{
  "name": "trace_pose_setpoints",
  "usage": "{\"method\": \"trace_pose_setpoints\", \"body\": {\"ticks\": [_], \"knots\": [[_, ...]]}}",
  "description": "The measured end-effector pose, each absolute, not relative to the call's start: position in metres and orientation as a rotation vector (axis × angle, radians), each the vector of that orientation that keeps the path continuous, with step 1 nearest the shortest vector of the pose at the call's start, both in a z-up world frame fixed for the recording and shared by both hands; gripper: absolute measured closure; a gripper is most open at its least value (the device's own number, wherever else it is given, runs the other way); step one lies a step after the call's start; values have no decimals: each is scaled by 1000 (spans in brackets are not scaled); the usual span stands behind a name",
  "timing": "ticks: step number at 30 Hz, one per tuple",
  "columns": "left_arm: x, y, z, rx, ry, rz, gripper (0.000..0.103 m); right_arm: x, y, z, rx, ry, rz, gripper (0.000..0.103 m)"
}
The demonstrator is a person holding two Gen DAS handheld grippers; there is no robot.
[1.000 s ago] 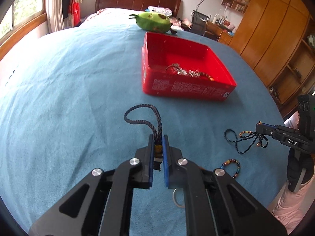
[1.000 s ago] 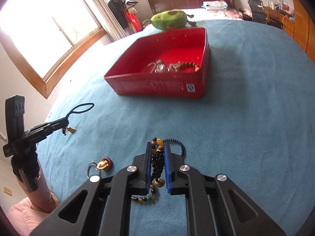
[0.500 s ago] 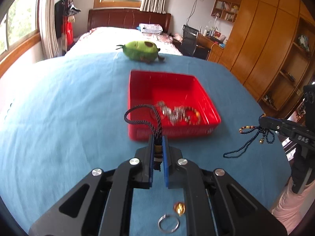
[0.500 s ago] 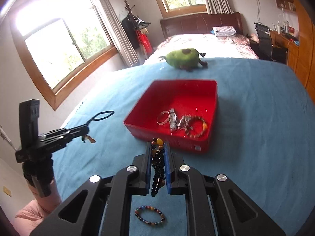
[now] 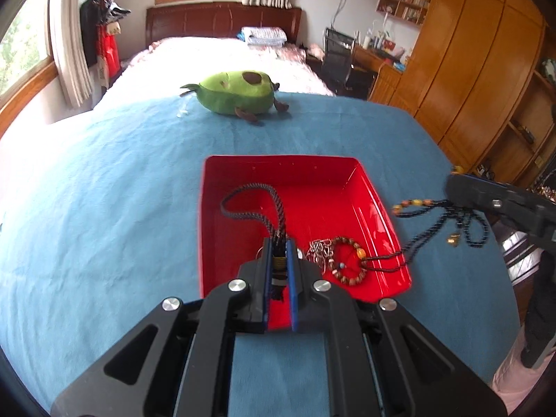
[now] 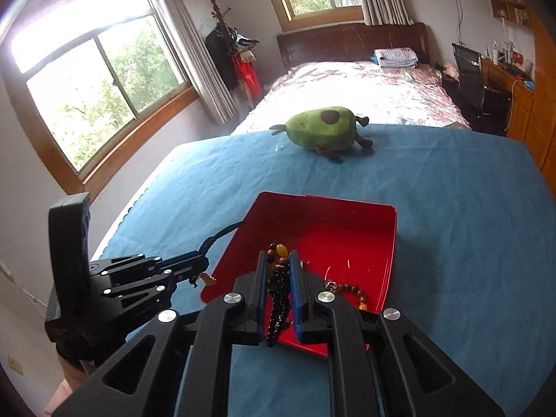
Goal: Organize jewelry
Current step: 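Carry necklace and cord into the red tin and open both grippers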
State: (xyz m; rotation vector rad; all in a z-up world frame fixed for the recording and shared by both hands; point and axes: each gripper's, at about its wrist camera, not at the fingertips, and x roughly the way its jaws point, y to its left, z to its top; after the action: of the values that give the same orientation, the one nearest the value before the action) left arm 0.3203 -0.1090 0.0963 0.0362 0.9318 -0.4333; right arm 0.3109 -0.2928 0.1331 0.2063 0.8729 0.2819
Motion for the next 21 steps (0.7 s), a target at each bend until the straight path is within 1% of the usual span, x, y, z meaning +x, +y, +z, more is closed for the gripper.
{"method": "trace_pose_setpoints", "body": {"ticks": [8, 14, 15, 16, 18, 19, 20, 21], "knots": [[388, -140, 34, 50, 1059, -391, 97, 382, -300, 51, 227, 1002, 230, 91], [417, -145, 3, 48, 1109, -353, 96, 406, -304, 18, 224, 1047, 192, 91], [420, -145, -2, 46, 1117, -349, 96, 408, -304, 15, 225, 1053, 185, 91], [422, -145, -5, 41, 1124, -346, 95, 409, -305, 11, 228, 1060, 179, 86], [423, -141, -7, 27, 1131, -345, 87, 408, -308, 9, 228, 1056, 168, 74], [423, -139, -6, 21, 1129, -345, 73, 407, -308, 9, 222, 1048, 161, 70], [422, -138, -4, 16, 1122, -344, 61, 405, -309, 10, 217, 1043, 158, 70], [421, -135, -1, 11, 1106, -343, 59, 404, -310, 11, 220, 1040, 160, 70]]}}
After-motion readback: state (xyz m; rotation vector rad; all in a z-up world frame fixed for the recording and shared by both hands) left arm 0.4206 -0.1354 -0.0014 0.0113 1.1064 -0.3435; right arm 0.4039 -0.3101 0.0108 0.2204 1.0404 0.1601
